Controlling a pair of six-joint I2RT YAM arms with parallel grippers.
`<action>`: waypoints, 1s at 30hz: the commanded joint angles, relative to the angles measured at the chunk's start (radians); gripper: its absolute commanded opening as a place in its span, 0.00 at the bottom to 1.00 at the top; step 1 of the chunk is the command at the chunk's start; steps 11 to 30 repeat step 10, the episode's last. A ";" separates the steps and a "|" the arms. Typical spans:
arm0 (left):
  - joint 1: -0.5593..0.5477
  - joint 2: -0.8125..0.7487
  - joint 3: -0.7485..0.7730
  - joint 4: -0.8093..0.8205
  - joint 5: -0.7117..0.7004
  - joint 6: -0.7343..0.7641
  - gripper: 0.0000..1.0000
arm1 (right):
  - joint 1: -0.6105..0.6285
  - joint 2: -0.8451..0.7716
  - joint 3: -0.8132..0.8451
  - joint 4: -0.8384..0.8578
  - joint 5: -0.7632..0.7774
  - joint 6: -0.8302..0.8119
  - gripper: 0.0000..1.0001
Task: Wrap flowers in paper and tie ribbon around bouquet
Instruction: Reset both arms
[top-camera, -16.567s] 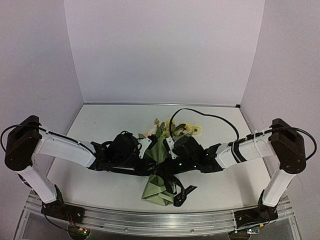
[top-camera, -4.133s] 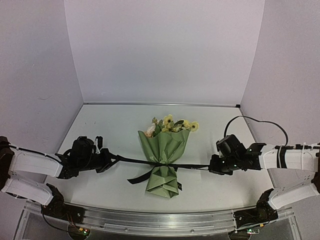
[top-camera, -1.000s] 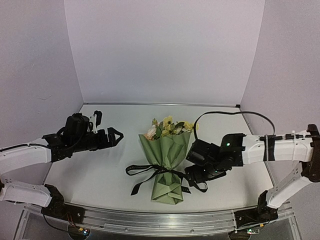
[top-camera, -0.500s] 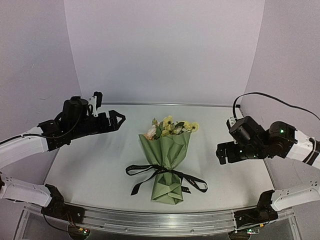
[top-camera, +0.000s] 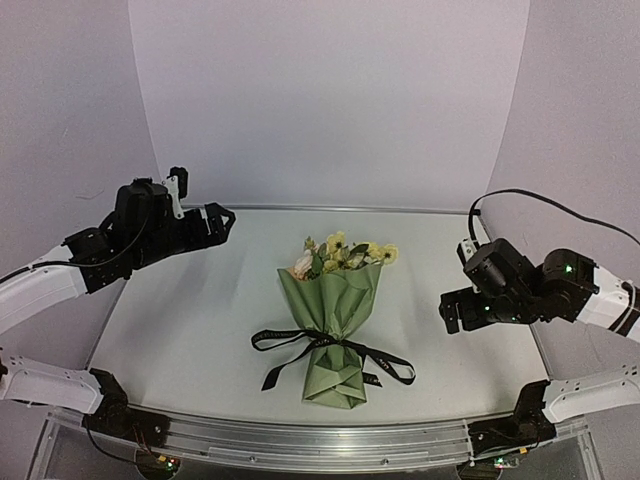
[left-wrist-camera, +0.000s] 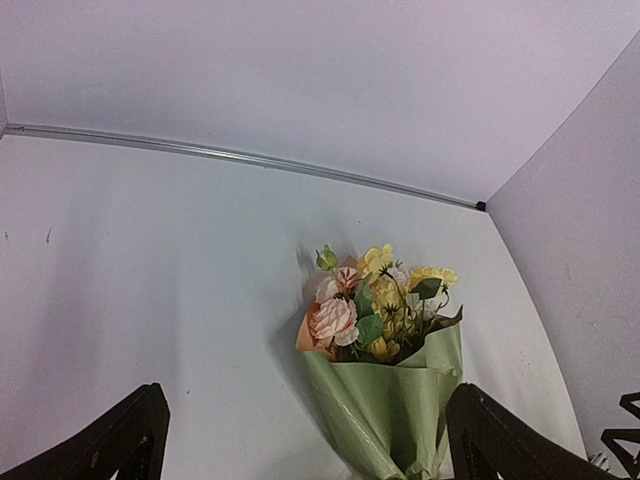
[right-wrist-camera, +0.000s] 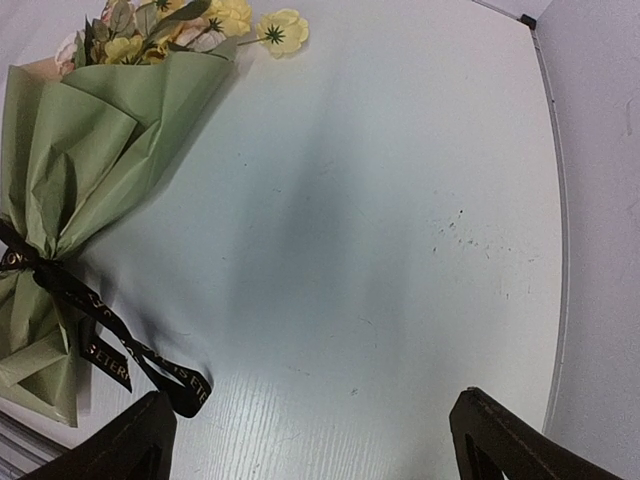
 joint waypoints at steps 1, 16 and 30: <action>-0.001 -0.001 0.047 0.003 -0.016 0.033 1.00 | -0.003 0.003 -0.001 -0.006 0.038 -0.010 0.98; -0.001 0.001 0.039 0.015 -0.001 0.041 1.00 | -0.004 0.018 0.005 -0.006 0.036 -0.015 0.98; -0.001 0.001 0.039 0.015 -0.001 0.041 1.00 | -0.004 0.018 0.005 -0.006 0.036 -0.015 0.98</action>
